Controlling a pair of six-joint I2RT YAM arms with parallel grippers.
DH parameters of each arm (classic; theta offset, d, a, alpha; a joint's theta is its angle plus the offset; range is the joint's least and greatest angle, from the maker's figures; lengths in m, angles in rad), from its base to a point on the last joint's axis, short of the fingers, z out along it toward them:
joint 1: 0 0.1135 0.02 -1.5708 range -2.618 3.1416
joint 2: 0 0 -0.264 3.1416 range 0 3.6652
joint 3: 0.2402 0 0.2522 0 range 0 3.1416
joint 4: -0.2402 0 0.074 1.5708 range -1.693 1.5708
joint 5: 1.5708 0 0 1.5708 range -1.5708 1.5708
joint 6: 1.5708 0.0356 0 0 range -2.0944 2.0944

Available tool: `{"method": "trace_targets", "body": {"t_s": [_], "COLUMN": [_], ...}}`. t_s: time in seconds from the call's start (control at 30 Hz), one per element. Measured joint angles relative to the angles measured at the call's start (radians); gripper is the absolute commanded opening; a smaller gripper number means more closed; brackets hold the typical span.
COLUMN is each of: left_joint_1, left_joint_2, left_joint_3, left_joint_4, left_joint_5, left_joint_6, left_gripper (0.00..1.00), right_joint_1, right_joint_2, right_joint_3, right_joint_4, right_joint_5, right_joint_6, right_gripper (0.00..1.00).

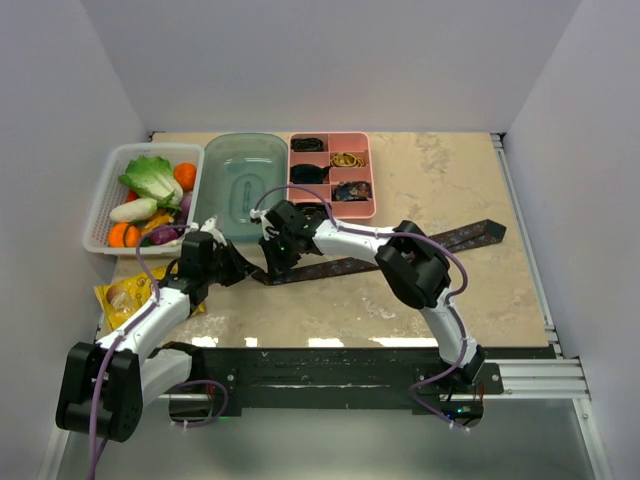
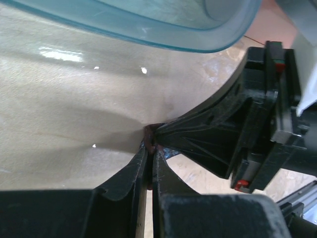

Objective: Roll the ties
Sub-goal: Roll the tie at the center of the board.

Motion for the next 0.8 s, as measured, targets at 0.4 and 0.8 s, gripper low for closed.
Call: {"method": "trace_targets", "body": {"t_s": [0.4,0.8], "left_joint_1": [-0.028,-0.118], "left_joint_2": [0.002,0.036], "left_joint_3": [-0.009,-0.01], "left_joint_4": [0.1,0.163], "left_joint_5": [0.056,0.009], "left_joint_6": [-0.04,-0.072], "left_gripper": [0.0,0.0], "right_joint_1": [0.0,-0.001], "right_joint_2": [-0.08,-0.088], "right_joint_3": [-0.177,-0.229], "right_joint_4": [0.171,0.265], "right_joint_5": [0.003,0.001], "right_joint_6": [0.16,0.248], "right_gripper": [0.0,0.0]}}
